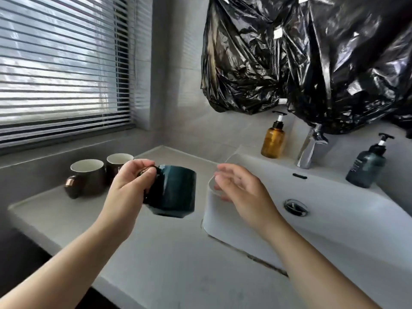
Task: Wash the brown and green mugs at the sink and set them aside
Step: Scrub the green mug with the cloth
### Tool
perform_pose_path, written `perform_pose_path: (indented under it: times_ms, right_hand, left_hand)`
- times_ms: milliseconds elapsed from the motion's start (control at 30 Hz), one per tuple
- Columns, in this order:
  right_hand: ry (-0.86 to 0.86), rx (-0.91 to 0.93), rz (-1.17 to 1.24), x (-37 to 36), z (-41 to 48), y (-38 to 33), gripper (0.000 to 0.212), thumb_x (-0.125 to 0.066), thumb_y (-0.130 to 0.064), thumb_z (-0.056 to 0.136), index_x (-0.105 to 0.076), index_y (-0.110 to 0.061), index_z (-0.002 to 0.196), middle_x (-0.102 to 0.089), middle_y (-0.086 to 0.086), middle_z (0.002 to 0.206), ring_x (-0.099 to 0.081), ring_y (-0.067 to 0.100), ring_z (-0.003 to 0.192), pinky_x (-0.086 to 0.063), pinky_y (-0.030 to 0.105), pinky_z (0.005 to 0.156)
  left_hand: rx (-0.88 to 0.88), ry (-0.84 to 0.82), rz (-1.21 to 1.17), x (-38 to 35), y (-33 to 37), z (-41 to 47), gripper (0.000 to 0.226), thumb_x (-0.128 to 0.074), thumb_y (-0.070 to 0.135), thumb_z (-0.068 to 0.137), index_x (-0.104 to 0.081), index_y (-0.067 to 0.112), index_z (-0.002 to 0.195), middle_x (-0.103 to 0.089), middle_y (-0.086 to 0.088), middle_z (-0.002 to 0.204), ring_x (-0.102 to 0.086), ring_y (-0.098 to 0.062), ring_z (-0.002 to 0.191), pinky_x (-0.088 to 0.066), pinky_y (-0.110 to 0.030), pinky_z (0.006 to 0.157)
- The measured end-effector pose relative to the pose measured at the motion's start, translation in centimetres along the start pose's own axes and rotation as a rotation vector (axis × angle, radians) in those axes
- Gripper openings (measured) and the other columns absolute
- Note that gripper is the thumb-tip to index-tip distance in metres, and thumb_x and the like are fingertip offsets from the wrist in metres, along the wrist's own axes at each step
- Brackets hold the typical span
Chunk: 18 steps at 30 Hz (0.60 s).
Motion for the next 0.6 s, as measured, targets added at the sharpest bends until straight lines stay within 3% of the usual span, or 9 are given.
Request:
perform_pose_path:
  times_ms: [167, 333, 600]
  right_hand:
    - [-0.024, -0.002, -0.035, -4.2, 1.5, 0.1, 0.018, -0.060, -0.022, 0.093, -0.065, -0.023, 0.110, -0.071, -0.003, 0.096, -0.068, 0.013, 0.086, -0.056, 0.034, 0.086]
    - [-0.075, -0.008, -0.022, -6.7, 2.1, 1.5, 0.014, -0.063, -0.020, 0.093, -0.066, -0.026, 0.104, -0.071, -0.006, 0.098, -0.069, 0.009, 0.083, -0.057, 0.031, 0.080]
    - [-0.091, -0.004, -0.075, -7.1, 2.7, 3.0, 0.012, -0.063, -0.016, 0.091, -0.068, -0.025, 0.098, -0.073, -0.001, 0.091, -0.068, 0.010, 0.078, -0.055, 0.027, 0.075]
  left_hand:
    - [0.010, 0.131, 0.007, 5.6, -2.5, 1.5, 0.017, -0.054, 0.001, 0.096, -0.061, 0.016, 0.095, -0.057, 0.002, 0.078, -0.048, -0.010, 0.067, -0.039, -0.022, 0.066]
    - [-0.008, 0.264, 0.026, 9.5, -4.9, 2.5, 0.020, -0.055, -0.001, 0.095, -0.061, 0.018, 0.091, -0.053, 0.003, 0.072, -0.045, -0.010, 0.065, -0.038, -0.022, 0.065]
    - [-0.133, 0.355, 0.083, 11.0, -7.5, 4.0, 0.024, -0.057, 0.000, 0.095, -0.060, 0.023, 0.089, -0.058, 0.003, 0.084, -0.052, -0.007, 0.075, -0.042, -0.023, 0.073]
Point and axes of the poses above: each hand's wrist, its own z-axis towards the middle knuckle, its own x-axis out of the back of the hand, y = z × x, the point moved 5 cm from there along z, towards the middle knuckle
